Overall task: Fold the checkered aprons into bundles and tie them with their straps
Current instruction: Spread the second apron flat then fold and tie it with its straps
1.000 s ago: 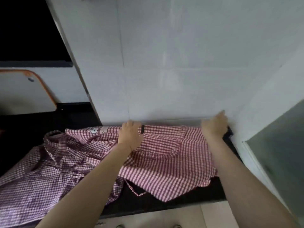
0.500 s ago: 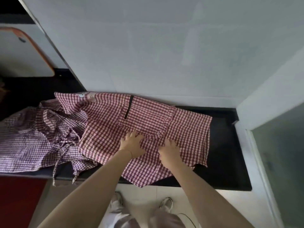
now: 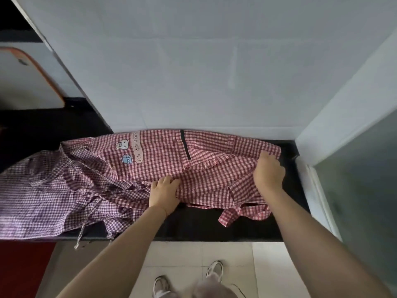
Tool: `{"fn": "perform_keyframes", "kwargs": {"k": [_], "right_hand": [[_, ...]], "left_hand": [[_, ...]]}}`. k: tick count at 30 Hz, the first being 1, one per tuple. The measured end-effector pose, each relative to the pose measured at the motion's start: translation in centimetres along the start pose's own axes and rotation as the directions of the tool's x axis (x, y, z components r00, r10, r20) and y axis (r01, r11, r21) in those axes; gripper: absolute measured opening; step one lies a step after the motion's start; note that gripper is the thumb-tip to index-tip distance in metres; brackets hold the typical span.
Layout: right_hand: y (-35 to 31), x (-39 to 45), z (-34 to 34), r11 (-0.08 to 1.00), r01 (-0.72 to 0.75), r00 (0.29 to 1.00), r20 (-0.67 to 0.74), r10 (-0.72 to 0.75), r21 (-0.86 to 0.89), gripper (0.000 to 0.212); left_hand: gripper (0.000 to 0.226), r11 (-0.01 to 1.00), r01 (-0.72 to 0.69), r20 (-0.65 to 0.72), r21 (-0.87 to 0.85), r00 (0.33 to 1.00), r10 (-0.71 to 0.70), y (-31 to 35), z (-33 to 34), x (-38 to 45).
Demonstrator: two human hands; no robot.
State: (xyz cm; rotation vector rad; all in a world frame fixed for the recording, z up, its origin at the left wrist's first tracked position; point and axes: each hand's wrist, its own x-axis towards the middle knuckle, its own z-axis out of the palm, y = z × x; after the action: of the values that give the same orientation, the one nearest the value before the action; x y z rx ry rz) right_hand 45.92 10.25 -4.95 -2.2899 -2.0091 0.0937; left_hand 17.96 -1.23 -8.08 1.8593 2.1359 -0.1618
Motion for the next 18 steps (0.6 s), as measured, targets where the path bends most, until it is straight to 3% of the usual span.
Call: {"fn": "perform_keyframes", "kwargs": {"k": [2, 4, 6, 8, 9, 12, 13, 16, 18], "right_hand": [[-0.5, -1.3, 0.4, 0.986, 0.062, 0.997, 0.042, -0.069, 0.157, 0.03], [-1.4, -3.7, 1.2, 0.951, 0.157, 0.957, 0.197, -0.213, 0.265, 0.06], [-2.5, -5.9, 2.4, 0.946, 0.264, 0.882, 0.35, -0.315, 0.186, 0.101], [-3.1, -7.5, 3.5, 0.928, 0.372, 0.843, 0.426, -0.327, -0.026, 0.114], [-3.2, -8.1, 3.8, 0.916, 0.385, 0.856, 0.413, -0.309, -0.111, 0.103], [-3.3, -8.2, 3.1, 0.933, 0.316, 0.931, 0.244, -0.27, -0.173, 0.023], [-3.2, -8.0, 2.1, 0.941, 0.282, 0.945, 0.224, -0.239, -0.188, 0.008], [-2.6, -6.0, -1.3, 0.973, 0.188, 0.948, 0.284, -0.145, -0.132, 0.013], [-2.4, -5.2, -4.1, 0.984, 0.163, 0.923, 0.343, -0.176, 0.066, 0.02]], "left_hand": [[0.037, 0.999, 0.006, -0.062, -0.038, 0.998, -0.009, 0.0, 0.2, -0.3], [0.019, 0.992, 0.012, -0.162, -0.127, 0.986, -0.033, 0.0, 0.1, -0.4], [0.007, 0.974, 0.0, -0.284, -0.227, 0.957, -0.066, -0.1, -0.2, -0.3], [0.009, 0.962, -0.017, -0.38, -0.274, 0.92, -0.092, -0.5, -0.9, -0.3], [0.01, 0.959, -0.024, -0.412, -0.281, 0.906, -0.098, -0.6, -1.5, -0.3], [0.017, 0.966, -0.014, -0.44, -0.259, 0.892, -0.105, -1.4, -3.7, -0.2], [0.02, 0.973, 0.012, -0.427, -0.232, 0.897, -0.112, -1.6, -4.5, -0.3], [0.025, 0.979, 0.121, -0.363, -0.165, 0.915, -0.174, -2.5, -6.9, -0.6], [0.027, 0.959, 0.17, -0.328, -0.225, 0.914, -0.239, -2.8, -8.7, -1.1]]}}
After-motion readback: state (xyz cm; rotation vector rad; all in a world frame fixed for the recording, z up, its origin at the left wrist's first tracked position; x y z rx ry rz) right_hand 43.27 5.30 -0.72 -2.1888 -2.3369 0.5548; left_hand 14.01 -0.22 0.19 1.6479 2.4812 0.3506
